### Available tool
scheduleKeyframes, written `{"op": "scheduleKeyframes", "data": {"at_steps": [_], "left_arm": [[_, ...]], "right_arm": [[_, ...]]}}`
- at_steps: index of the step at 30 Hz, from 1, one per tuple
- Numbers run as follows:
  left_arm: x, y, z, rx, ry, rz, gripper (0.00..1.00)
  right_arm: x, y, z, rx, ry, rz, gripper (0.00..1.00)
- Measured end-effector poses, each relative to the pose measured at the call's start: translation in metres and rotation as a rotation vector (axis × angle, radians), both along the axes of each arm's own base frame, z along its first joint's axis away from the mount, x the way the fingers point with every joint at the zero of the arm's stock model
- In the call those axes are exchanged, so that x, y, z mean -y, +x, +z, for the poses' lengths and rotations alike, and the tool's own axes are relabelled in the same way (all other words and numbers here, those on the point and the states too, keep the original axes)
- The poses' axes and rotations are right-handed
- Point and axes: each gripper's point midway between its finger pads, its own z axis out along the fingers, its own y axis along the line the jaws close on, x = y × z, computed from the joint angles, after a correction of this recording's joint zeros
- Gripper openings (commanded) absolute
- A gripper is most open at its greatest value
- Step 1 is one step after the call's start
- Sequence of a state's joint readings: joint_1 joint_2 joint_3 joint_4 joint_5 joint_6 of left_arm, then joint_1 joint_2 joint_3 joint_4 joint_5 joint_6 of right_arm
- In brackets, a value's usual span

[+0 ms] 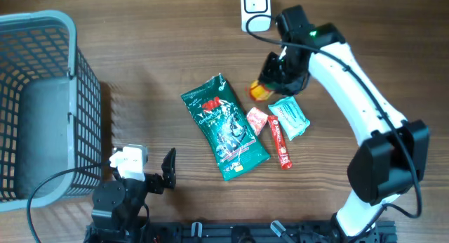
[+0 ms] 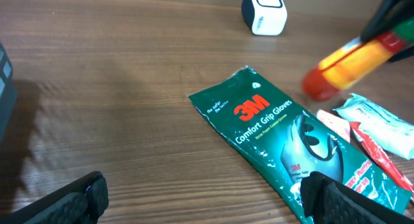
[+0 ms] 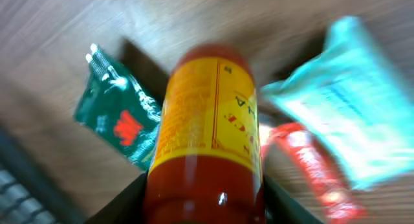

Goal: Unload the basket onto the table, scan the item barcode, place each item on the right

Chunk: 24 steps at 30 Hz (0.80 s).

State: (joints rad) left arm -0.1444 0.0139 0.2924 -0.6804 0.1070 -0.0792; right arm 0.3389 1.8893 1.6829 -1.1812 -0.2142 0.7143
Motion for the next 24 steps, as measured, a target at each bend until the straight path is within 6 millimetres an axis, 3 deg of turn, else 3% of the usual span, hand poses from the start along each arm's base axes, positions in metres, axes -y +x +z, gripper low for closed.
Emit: {"op": "scheduleKeyframes", "data": {"at_steps": [4,7,11,14,21,24], "left_arm": [[0.000,0.000,0.000,0.000,0.000,0.000,1.00],[0.000,0.000,0.000,0.000,0.000,0.000,1.00],[0.000,0.000,0.000,0.000,0.000,0.000,1.00],[0.000,0.000,0.000,0.000,0.000,0.000,1.00],[0.000,0.000,0.000,0.000,0.000,0.000,1.00],[0.000,0.000,0.000,0.000,0.000,0.000,1.00]], "right_arm": [[0.025,0.006,0.035,0.094,-0.151,0.124,0.43],[0.042,0.000,0.052,0.104,-0.244,0.211,0.43],[0.061,-0.017,0.054,0.051,-0.347,0.362,0.43],[0.078,-0.010,0.056,0.069,-0.423,0.370,0.46],[0.141,0.016,0.059,0.101,-0.468,0.209,0.45],[0.149,0.018,0.058,0.100,-0.425,0.209,0.44]]}}
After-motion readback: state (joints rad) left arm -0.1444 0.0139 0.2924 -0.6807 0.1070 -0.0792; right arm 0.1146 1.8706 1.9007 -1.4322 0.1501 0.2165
